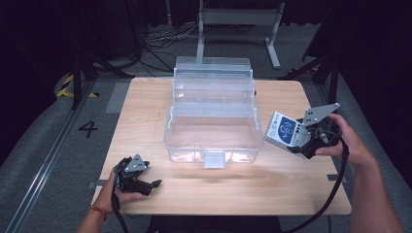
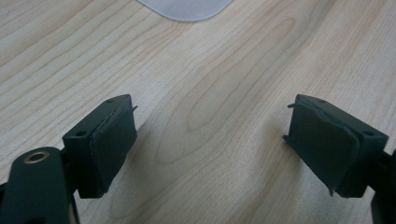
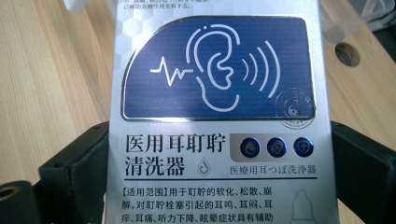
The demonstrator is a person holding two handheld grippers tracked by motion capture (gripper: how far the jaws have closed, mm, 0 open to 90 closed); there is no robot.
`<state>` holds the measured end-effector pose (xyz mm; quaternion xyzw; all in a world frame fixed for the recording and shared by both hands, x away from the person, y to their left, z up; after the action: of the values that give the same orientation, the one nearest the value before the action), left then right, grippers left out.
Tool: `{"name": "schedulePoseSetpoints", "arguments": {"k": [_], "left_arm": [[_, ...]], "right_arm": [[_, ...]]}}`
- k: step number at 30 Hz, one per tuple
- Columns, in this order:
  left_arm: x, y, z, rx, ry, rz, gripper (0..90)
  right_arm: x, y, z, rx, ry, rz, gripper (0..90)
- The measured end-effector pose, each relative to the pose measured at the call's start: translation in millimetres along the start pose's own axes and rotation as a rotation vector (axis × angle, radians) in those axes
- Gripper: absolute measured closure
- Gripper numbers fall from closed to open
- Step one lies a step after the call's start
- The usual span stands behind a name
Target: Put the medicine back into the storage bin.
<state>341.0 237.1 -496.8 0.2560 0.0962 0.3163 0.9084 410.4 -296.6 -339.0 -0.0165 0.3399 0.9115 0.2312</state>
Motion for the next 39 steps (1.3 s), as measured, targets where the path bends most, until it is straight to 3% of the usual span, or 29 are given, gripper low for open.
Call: {"name": "schedulePoseSetpoints", "arguments": {"k": [9, 13, 15, 22, 32, 39], "left_arm": [[0.1, -0.2, 0.0, -0.002, -0.001, -0.001, 15.4], [0.0, -0.1, 0.0, 0.000, 0.000, 0.000, 15.4], [0.1, -0.1, 0.0, -0.001, -0.001, 0.000, 15.4], [0.1, -0.2, 0.0, -0.002, -0.001, -0.001, 15.4], [0.1, -0.2, 0.0, -0.002, 0.000, -0.002, 15.5], [0.1, -0.2, 0.0, -0.002, 0.000, -0.002, 15.4]], "right_arm": [[1.7, -19.9, 30.7, -0.016, 0.040, 0.032, 4.8], [4.2, -36.9, 44.2, 0.002, 0.067, 0.036, 4.9], [6.2, -45.9, 50.9, 0.008, 0.077, 0.065, 4.9], [10.2, -77.1, 69.1, 0.043, 0.134, 0.095, 4.9], [12.7, -106.1, 77.3, 0.068, 0.173, 0.145, 4.8], [11.8, -120.4, 74.5, 0.074, 0.163, 0.175, 4.8]]}}
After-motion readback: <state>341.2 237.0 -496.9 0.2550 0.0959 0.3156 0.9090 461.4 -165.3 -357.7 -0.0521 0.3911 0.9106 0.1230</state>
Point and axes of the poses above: each handheld gripper's, and its own axes: y roughly backward along the jaws, z roughly out of its top, x roughly to its left, the point moved 2 cm from there along -y, roughly forward along the jaws, and after that the axes turned 15 degrees about -x, right-handed, at the moved point
